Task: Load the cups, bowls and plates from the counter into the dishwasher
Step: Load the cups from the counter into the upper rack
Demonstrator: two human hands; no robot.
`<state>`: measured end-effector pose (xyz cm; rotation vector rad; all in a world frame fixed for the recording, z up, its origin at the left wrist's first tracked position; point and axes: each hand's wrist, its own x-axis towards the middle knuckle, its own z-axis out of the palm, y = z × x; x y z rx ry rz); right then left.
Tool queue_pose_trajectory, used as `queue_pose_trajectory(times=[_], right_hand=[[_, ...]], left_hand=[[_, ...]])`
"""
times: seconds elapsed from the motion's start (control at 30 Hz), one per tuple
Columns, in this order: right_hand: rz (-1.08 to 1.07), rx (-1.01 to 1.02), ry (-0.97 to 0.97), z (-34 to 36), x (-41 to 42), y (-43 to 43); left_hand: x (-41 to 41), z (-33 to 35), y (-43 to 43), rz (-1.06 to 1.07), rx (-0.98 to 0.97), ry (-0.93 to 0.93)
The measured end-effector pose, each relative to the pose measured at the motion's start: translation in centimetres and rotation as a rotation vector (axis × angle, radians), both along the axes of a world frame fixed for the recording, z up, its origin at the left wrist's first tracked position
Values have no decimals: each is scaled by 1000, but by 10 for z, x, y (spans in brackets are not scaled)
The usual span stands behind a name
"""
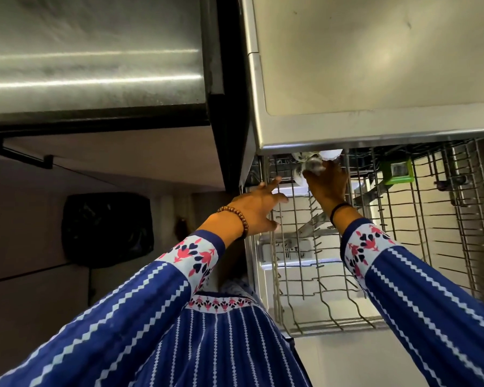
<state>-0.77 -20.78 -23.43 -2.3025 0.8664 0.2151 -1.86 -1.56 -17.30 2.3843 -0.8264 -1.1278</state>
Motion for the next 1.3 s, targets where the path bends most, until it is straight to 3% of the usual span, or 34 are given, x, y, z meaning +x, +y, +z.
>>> queue_pose_trajectory(times=[0.17, 0.37, 0.7, 0.87, 1.3], right_hand=[[8, 139, -22, 11, -15, 3], [38, 133, 83, 38, -37, 21], [153, 409, -141, 129, -80, 105], [222, 555, -221, 177, -70, 150], [505, 650, -323, 267, 26, 270]], left_hand=[[-2, -3, 0, 28, -18, 15], [-9, 12, 5, 49, -50, -49], [-30, 78, 73, 575, -201, -179], [-26, 114, 123, 668, -296, -230], [35, 183, 242, 995, -530, -406]])
